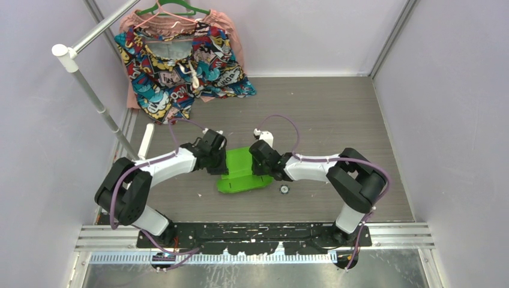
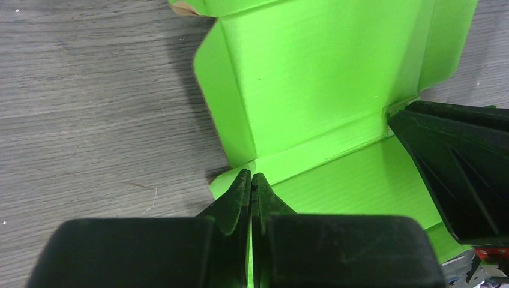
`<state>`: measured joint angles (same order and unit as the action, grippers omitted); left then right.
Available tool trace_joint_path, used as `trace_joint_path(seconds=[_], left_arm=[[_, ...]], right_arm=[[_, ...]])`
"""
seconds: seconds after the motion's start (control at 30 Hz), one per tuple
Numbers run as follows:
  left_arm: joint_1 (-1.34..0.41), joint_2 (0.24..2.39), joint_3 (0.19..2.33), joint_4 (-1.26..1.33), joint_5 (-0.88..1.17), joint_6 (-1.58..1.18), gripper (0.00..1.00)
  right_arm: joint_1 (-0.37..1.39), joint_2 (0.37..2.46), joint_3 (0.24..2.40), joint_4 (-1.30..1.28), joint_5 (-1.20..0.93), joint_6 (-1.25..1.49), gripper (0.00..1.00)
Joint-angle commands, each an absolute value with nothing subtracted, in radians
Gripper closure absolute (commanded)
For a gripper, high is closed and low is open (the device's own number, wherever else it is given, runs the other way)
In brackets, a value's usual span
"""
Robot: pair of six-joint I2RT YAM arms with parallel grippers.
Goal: Fold the paper box
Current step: Fold the paper box at the center of the board.
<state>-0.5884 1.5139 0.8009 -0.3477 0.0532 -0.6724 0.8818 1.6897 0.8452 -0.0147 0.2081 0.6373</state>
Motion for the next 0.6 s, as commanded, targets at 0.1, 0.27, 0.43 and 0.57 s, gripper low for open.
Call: trace_joint_path(seconds=[0.1,0.27,0.43,0.57], left_arm=[[-0.571,1.448,0.841,-0.367,0.019,-0.654,1.0],[-0.566,1.377,0.796,-0.369,-0.014,-0.68,0.62],[-0.531,1.297,0.757,-0.404,-0.028,-0.696,0.33],[-0.497,1.234,0.706,-0.397,-0.039,-0.724,0.18]], right_arm=[[0.923,1.816,0.798,-0.155,0.278,0.685,0.87],[0.94,1.882,0.759,-0.1,0.296,0.736,0.88],[0.949,1.912,0.727,-0.054,0.297,0.762,0.88],[0.95,1.912,0.693,-0.021,0.294,0.781,0.88]])
